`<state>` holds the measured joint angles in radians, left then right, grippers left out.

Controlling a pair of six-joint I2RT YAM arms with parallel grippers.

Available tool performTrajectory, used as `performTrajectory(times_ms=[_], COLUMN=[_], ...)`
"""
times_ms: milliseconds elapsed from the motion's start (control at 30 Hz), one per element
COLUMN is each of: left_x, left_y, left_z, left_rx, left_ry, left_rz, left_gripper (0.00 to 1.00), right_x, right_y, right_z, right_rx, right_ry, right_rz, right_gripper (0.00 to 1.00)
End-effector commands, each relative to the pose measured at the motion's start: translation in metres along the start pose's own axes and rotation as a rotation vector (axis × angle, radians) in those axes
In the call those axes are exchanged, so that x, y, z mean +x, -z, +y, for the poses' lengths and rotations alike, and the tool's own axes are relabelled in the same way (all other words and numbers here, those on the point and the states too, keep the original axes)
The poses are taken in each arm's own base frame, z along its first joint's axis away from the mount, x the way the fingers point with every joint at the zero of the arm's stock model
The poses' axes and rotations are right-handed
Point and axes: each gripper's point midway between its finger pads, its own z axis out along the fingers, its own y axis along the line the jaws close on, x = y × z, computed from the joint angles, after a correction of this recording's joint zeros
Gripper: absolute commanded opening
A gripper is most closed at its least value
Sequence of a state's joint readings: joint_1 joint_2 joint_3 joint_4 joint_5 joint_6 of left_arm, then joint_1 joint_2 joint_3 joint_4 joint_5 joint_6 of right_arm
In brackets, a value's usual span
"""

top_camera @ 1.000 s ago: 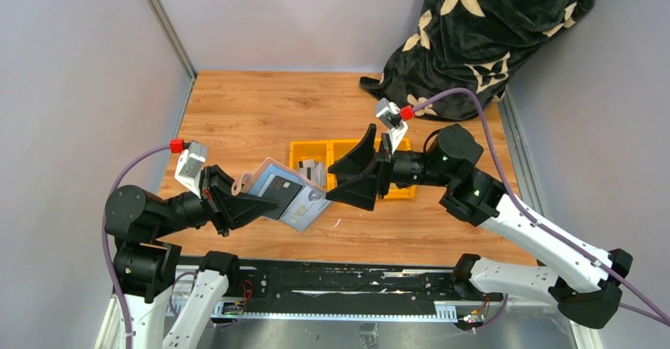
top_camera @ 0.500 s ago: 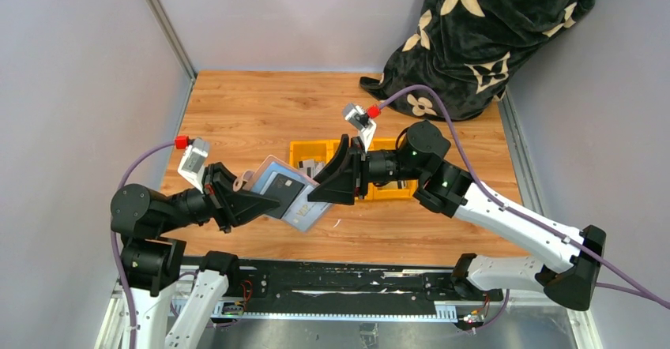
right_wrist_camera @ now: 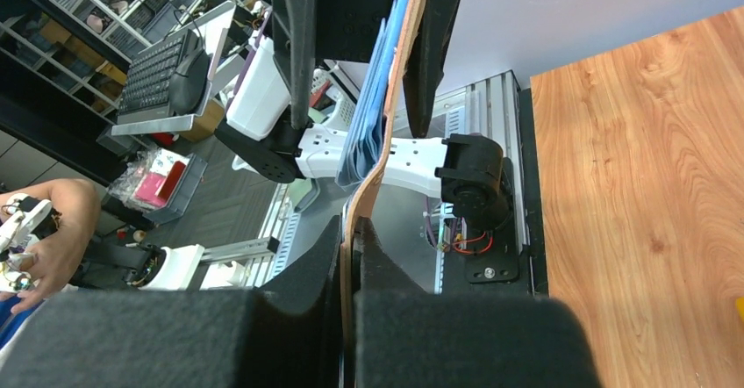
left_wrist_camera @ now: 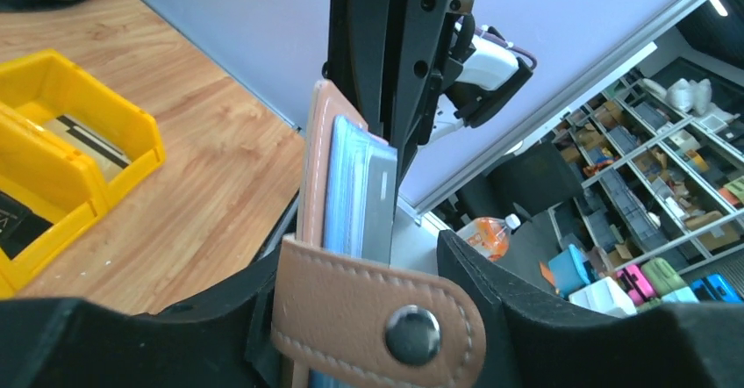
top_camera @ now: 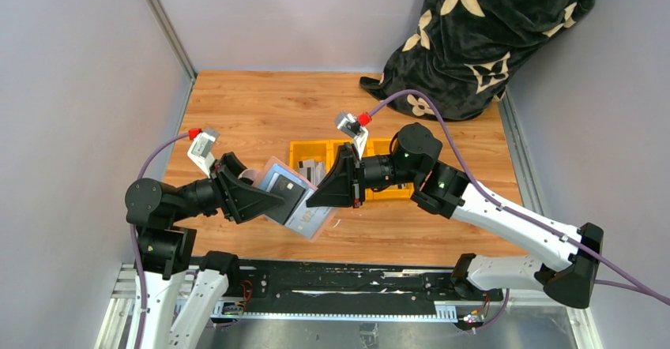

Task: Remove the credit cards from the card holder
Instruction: Remove the credit card from the card holder.

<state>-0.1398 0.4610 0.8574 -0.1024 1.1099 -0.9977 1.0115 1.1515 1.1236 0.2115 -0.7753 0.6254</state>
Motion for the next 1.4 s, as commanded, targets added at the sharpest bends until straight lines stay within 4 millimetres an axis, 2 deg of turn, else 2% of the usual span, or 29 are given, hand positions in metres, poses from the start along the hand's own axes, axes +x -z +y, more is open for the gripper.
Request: performTrajectory(times_ms=[0,167,333,367,400,433,500,633,700,800,867,933,1067,1167,1367], left_x=[-0.006,-0.001,0.001,0.0,0.0,-0.001,-0.003,-0.007,-0.009,-0.015,-0.019,-0.022,-0.026,-0.029,-0.034], left_y=[-0.001,-0.001,0.0,0.0,0.0,0.0,0.0,-0.001,-0.002,-0.003,-0.003,-0.003,-0.003,-0.004,-0.007], left_z=[-0.007,-0.008,-0.014,-0.015,-0.016,-0.016,-0.017,-0.006,0.002,0.016,0.023,0.029,0.038,0.04,0.032], left_rx=[0.024,0.045,0.074,0.075,0.077,0.078,0.073,0.019,-0.02,-0.095,-0.135,-0.161,-0.2,-0.198,-0.156], left_ry=[0.01,0.027,0.021,0.02,0.019,0.015,0.008,-0.012,-0.015,-0.03,-0.044,-0.042,-0.044,-0.037,-0.017], left_rz=[-0.013,0.001,0.02,0.02,0.021,0.02,0.009,-0.009,-0.02,-0.048,-0.07,-0.086,-0.108,-0.117,-0.134], left_gripper=[0.54,0.36,0.11,0.08,0.05,0.03,0.0,0.0,0.0,0.0,0.0,0.0,0.0,0.0,0.0], right_x=[-0.005,-0.009,-0.004,-0.005,-0.006,-0.009,-0.021,-0.054,-0.066,-0.069,-0.065,-0.068,-0.059,-0.045,-0.019], right_y=[-0.003,-0.005,-0.006,-0.005,-0.003,0.0,0.01,0.045,0.055,0.06,0.057,0.047,0.028,0.011,-0.008], right_z=[0.016,0.017,0.01,0.008,0.005,0.001,-0.006,-0.027,-0.022,-0.018,-0.013,0.002,0.026,0.022,-0.004], right_rx=[-0.05,-0.06,-0.033,-0.016,0.005,0.032,0.115,0.398,0.423,0.429,0.411,0.326,0.171,0.125,0.125], right_ry=[0.046,0.057,0.054,0.055,0.057,0.059,0.066,0.072,0.073,0.049,0.032,0.035,0.002,-0.047,-0.13], right_rz=[0.02,0.011,0.036,0.036,0.032,0.022,-0.022,-0.188,-0.271,-0.316,-0.307,-0.33,-0.302,-0.257,-0.213], right_gripper=[0.0,0.0,0.0,0.05,0.14,0.27,0.41,0.54,0.55,0.57,0.57,0.57,0.58,0.59,0.6])
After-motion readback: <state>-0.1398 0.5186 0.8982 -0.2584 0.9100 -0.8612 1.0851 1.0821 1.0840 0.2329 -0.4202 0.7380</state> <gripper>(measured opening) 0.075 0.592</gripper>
